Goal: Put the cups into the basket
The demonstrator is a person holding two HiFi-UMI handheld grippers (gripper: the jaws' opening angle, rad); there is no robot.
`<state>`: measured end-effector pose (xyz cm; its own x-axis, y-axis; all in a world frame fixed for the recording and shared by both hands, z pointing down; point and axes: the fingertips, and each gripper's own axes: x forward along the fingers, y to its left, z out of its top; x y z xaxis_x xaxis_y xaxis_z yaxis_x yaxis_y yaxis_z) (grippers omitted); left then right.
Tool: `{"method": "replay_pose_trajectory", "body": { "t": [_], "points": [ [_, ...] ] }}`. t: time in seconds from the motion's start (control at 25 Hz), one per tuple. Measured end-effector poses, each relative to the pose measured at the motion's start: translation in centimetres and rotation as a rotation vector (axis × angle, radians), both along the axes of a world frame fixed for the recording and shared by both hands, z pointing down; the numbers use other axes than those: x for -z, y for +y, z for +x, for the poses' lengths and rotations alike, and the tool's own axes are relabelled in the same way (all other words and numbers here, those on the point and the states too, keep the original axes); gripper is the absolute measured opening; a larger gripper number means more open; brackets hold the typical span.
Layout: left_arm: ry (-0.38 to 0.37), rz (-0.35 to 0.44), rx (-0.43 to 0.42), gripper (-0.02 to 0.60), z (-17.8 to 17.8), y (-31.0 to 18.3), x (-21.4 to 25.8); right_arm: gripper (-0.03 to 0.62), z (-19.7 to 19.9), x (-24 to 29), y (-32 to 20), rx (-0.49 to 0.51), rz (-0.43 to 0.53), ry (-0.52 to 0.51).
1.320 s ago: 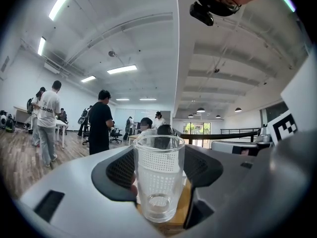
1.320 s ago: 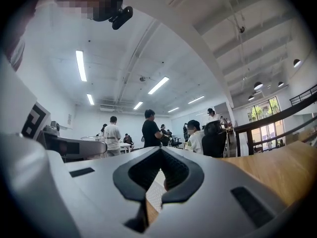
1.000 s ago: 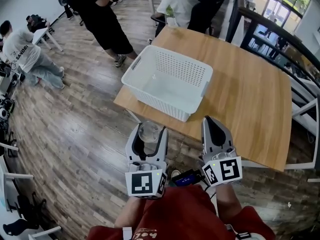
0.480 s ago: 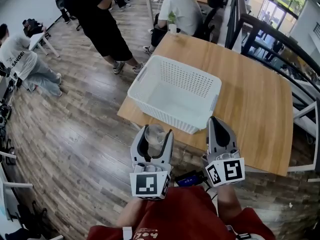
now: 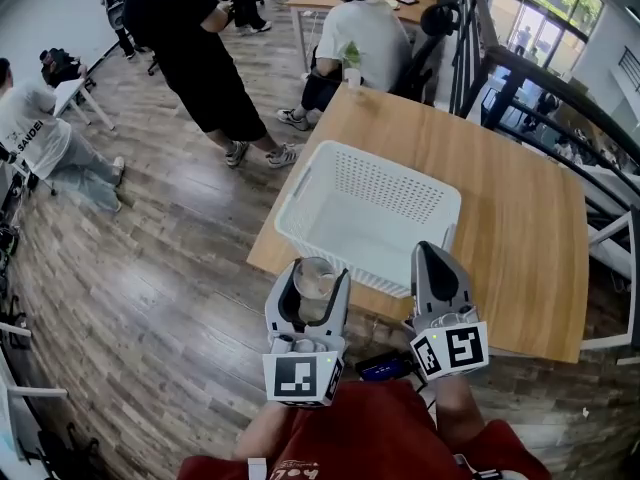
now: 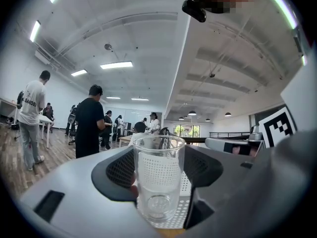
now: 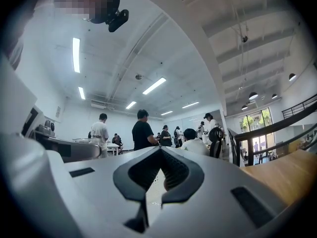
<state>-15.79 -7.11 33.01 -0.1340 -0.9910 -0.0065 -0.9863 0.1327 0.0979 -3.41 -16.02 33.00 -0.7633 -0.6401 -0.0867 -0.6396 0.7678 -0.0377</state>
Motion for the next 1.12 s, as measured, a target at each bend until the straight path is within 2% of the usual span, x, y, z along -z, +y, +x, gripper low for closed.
{"method": "replay_pose_trajectory", "body": {
  "t": [0.4, 0.6, 0.88, 1.12],
  "points": [
    [-0.001, 0.012, -0.098, 0.287, -5.5, -2.3, 1.6, 0.005, -5.8, 1.4, -1.1, -0.068, 0.020, 0.009],
    [0.003, 0.009, -0.162, 0.287, -7.6, -3.7, 1.7, 0.005, -7.3, 1.6, -1.3, -0.132, 0.028, 0.013],
    [0.003, 0.034, -0.263, 0.287, -8.9, -4.6, 2.2, 0.005, -7.4, 1.5, -0.4, -0.238, 0.025, 0.015],
    [0.012, 0.029, -0.320, 0.287, -8.4, -5.9, 1.8, 0.005, -6.4, 0.6, -0.6, -0.298, 0.005, 0.027]
  ]
}}
